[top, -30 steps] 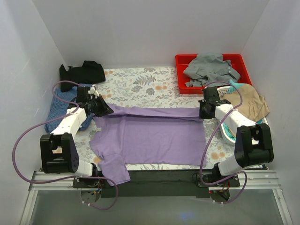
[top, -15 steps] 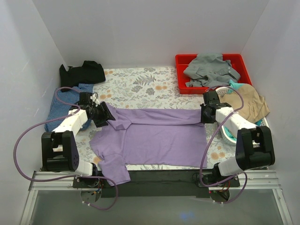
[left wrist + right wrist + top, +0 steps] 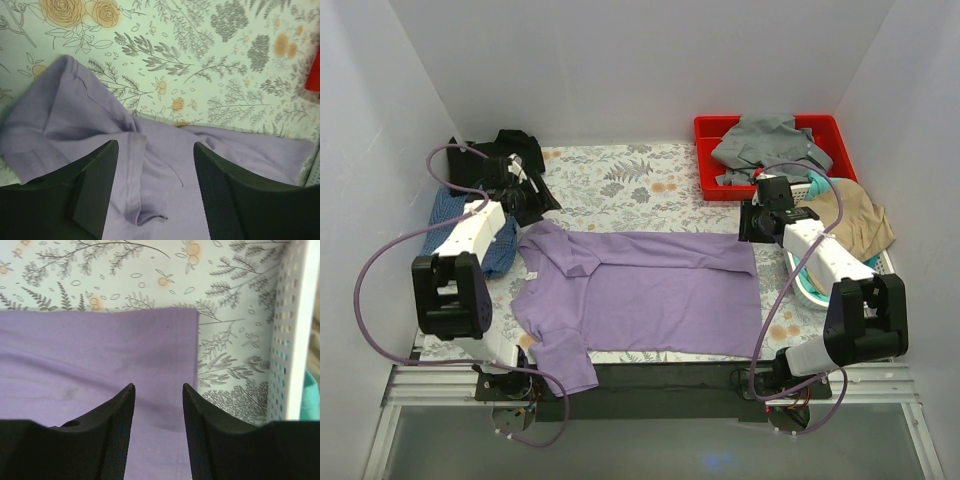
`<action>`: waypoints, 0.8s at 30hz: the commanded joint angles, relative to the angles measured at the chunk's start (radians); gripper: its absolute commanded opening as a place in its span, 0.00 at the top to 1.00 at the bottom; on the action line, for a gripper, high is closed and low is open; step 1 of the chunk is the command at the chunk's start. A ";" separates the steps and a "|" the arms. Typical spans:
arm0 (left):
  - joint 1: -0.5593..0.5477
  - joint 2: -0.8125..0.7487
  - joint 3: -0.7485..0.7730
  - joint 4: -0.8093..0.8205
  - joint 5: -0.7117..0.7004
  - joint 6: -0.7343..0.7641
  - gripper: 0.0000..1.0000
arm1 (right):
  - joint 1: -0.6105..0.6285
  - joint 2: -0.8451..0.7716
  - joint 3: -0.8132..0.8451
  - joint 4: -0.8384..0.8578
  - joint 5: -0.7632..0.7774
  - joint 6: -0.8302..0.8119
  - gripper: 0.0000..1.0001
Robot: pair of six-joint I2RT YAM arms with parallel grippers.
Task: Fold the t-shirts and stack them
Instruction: Fold the tshirt
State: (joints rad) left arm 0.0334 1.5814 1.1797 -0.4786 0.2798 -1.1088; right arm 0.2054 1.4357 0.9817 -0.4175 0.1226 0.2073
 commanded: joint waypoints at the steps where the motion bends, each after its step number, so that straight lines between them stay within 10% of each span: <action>1: -0.003 0.094 0.037 0.028 0.035 -0.003 0.41 | 0.019 0.022 0.054 0.039 -0.075 0.006 0.50; 21: -0.051 0.232 -0.006 0.018 0.065 0.024 0.47 | 0.043 0.055 0.032 0.066 -0.115 0.020 0.51; 24: -0.063 0.249 0.006 0.012 0.062 0.026 0.65 | 0.045 0.058 0.028 0.066 -0.115 0.020 0.51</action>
State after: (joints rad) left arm -0.0040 1.8248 1.1645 -0.4515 0.3305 -1.0996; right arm 0.2440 1.4837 0.9943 -0.3855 0.0185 0.2176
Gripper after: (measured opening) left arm 0.382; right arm 0.494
